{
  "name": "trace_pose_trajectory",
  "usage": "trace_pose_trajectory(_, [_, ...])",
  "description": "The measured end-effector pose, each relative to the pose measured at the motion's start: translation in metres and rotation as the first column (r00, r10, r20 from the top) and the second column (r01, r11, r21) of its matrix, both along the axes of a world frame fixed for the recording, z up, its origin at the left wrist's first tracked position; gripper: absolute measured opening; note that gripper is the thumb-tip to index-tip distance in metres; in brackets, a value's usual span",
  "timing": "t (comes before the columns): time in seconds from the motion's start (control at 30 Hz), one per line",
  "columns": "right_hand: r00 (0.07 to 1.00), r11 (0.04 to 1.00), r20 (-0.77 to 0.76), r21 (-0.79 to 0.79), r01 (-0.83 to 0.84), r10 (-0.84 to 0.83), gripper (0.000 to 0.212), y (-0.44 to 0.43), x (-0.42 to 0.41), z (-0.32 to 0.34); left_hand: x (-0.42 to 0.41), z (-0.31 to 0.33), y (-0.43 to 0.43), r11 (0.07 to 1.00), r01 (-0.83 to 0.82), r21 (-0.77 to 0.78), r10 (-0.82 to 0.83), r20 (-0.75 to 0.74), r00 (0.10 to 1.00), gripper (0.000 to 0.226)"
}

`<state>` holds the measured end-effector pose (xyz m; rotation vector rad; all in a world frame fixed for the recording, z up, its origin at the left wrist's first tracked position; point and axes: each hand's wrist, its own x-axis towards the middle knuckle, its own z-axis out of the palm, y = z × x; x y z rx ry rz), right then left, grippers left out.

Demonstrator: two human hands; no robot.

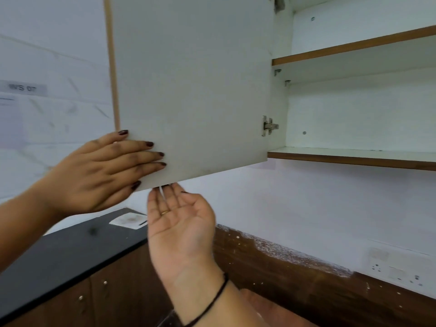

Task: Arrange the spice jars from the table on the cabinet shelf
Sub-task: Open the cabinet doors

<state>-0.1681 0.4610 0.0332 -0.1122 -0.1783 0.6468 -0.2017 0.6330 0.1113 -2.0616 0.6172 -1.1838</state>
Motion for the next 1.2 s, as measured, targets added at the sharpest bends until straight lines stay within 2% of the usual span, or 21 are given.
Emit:
trace_pose_trajectory(0.2, [0.999,1.0,0.037,0.017,0.026,-0.027,0.037,-0.001,-0.009,0.004,0.002,-0.002,0.005,0.995,0.026,0.099,-0.031,0.05,0.998,0.045])
trace_pose_trajectory(0.83, [0.995,0.997,0.06,-0.004,0.076,-0.076,0.04,-0.016,-0.028,0.006,-0.007,-0.004,-0.009,0.993,-0.044,0.107,0.038,0.06,0.997,0.041])
trace_pose_trajectory(0.97, [0.995,0.997,0.061,-0.002,0.077,-0.077,0.04,-0.031,-0.032,0.0,-0.01,-0.011,-0.03,0.999,-0.037,0.036,0.032,0.117,0.993,0.034])
trace_pose_trajectory(1.1, [0.992,0.995,0.078,-0.025,0.1,-0.098,0.039,-0.053,-0.034,-0.017,-0.007,-0.032,-0.077,0.99,0.033,-0.137,-0.01,0.163,0.987,0.032])
trace_pose_trajectory(1.2, [0.984,0.986,0.094,-0.064,0.156,-0.15,0.04,-0.078,-0.032,-0.034,-0.002,-0.053,-0.109,0.952,0.093,-0.291,-0.063,0.111,0.992,0.033])
